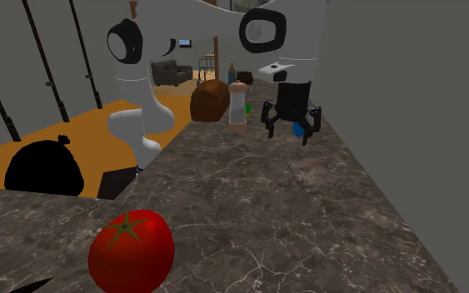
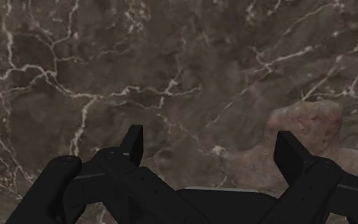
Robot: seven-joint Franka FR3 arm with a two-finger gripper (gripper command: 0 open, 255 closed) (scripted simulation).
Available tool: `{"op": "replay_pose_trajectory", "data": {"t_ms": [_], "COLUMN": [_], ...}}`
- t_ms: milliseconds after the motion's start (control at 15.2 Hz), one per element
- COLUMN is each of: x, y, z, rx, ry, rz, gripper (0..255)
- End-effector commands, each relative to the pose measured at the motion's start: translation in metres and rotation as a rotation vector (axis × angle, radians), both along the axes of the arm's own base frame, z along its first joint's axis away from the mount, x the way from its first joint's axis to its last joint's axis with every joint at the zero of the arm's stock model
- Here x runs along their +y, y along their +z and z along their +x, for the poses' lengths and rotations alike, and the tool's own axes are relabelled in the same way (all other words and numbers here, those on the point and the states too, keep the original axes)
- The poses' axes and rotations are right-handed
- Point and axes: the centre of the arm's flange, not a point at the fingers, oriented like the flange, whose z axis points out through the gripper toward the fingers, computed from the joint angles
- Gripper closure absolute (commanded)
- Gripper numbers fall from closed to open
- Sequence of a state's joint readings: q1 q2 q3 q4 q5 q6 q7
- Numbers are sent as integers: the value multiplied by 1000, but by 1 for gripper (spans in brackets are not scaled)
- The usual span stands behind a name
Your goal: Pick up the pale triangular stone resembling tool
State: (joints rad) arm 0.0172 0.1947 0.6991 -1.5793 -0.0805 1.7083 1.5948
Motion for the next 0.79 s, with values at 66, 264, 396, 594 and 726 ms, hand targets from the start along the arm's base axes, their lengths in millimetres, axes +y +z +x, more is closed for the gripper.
{"op": "replay_pose_trajectory", "data": {"t_ms": [66,264,396,594,726], "x": [28,54,58,58,58], "y": [-8,-17,-23,-39,-50], "z": [29,59,63,63,63], "rx": [12,25,26,26,26], "ry": [-71,-135,-144,-144,-144], "rz": [-2,-3,-3,-3,-3], "gripper": [0,0,0,0,0]}}
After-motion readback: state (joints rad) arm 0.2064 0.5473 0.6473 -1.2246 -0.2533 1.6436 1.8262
